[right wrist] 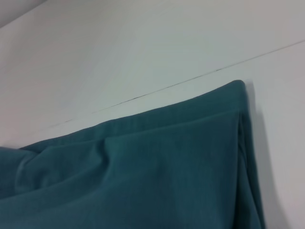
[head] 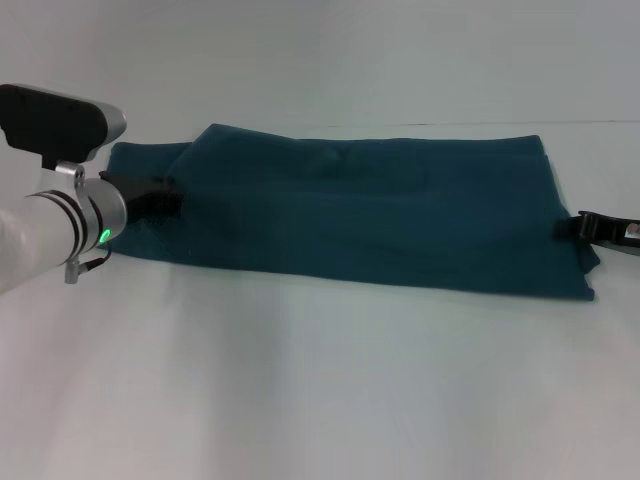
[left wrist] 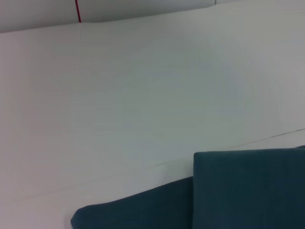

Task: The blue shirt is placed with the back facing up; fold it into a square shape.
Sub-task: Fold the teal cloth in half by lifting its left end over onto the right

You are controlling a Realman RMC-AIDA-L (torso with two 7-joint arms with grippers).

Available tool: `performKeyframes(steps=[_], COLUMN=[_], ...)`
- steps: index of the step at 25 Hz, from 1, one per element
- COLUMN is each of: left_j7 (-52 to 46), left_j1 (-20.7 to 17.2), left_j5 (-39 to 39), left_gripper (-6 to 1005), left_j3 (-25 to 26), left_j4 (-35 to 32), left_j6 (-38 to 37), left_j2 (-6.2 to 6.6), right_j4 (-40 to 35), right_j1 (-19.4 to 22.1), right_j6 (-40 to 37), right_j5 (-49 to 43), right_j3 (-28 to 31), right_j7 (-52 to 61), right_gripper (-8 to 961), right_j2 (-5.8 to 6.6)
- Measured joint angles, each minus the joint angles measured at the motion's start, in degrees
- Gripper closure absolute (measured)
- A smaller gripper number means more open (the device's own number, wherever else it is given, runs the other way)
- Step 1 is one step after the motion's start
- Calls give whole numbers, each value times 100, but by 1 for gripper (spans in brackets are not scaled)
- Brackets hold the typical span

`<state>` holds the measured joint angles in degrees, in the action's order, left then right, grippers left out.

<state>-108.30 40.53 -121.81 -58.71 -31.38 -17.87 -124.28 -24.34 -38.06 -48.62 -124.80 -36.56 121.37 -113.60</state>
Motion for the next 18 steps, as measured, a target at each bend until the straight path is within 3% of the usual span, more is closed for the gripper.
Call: performKeyframes(steps=[9,12,17,18], left_j7=[19,0,-493,-604], left_j1=[-121,-220,-708,-797], left_j5=[0,8,13,10], left_gripper=[980,910,800,779], left_j3=[-49,-29,1,-2], left_j4=[-245,-413,-1085,-1186], left_j6=[-307,-481,-614,-619], left_j2=[-6,-7,-8,-8], right_j4=[-127,-182,-573,-682], right_j1=[12,11,195,251], right_j6=[-25,-251,-618,-687], right_j5=[54,175,539,630], right_j3=[9,14,18,19], right_j7=[-61,-292,-493,-495], right_gripper=[854,844,828,788], right_j2=[-67,-78,-123,-130])
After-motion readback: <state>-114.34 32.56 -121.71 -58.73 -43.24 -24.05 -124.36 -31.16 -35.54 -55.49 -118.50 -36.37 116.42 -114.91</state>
